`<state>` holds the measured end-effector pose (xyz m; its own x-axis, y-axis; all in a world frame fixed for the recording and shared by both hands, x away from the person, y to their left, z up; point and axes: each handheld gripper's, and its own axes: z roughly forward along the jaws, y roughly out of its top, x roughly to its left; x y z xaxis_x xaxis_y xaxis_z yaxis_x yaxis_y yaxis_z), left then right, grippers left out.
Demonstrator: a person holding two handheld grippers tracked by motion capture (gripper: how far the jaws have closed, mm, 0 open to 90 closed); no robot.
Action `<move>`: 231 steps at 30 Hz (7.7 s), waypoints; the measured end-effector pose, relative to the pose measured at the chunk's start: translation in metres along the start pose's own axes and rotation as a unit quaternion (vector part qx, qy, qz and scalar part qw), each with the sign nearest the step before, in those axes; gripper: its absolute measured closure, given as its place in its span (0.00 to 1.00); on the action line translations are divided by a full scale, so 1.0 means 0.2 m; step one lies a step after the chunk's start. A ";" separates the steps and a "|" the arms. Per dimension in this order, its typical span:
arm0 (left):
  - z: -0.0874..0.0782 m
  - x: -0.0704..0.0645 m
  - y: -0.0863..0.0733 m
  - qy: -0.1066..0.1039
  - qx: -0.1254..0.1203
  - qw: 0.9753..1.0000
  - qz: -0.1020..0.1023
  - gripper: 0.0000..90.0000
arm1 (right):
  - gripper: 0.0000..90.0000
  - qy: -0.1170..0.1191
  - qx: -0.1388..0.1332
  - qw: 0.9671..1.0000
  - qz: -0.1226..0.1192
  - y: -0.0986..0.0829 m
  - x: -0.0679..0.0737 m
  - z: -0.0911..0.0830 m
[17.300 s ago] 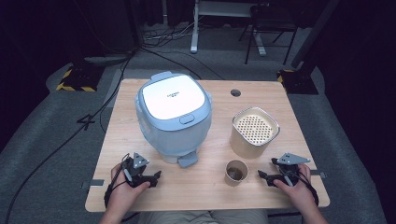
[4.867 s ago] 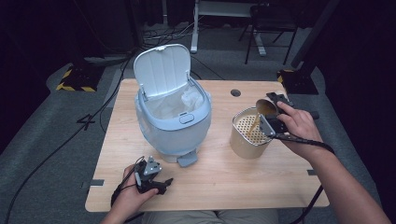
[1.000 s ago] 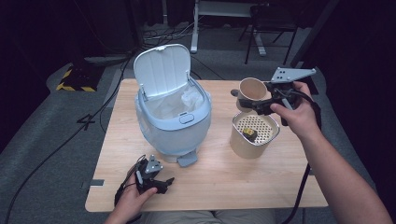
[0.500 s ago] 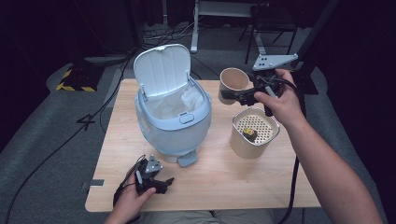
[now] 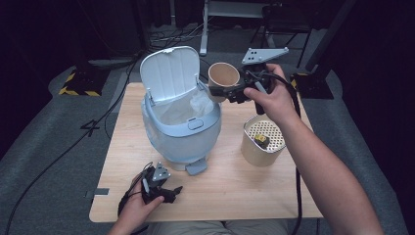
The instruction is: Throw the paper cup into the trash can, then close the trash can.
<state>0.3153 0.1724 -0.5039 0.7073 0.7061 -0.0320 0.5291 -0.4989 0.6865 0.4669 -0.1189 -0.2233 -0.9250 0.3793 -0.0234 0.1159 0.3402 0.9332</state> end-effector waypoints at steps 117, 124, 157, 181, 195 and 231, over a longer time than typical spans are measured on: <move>-0.05 0.09 -0.05 0.001 -0.001 1.000 0.003 0.17 | 0.25 -0.128 0.143 0.977 0.094 -1.44 0.26 -0.66; -0.05 0.09 -0.04 0.003 0.000 1.000 0.004 0.17 | 0.22 -0.137 0.172 0.970 0.106 -1.56 0.22 -0.63; -0.52 0.10 0.19 -0.022 -0.127 0.990 0.050 0.29 | 0.16 -0.169 0.188 0.961 0.116 -1.71 0.18 -0.55; -0.94 0.29 0.55 -0.061 -0.275 0.959 0.024 0.30 | 0.17 -0.170 0.187 0.961 0.116 -1.71 0.18 -0.55; -1.03 0.45 0.74 -0.037 -0.286 0.957 0.008 0.31 | 0.17 -0.170 0.187 0.960 0.116 -1.71 0.18 -0.55; -0.92 0.68 1.04 -0.034 -0.285 0.958 -0.010 0.42 | 0.17 -0.169 0.186 0.961 0.117 -1.71 0.18 -0.56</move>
<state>0.4350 0.2565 -0.2328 0.7387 0.6688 -0.0835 0.2148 -0.1162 0.9697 0.3545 -0.3178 -0.5043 -0.6952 0.7188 -0.0020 0.4863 0.4724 0.7351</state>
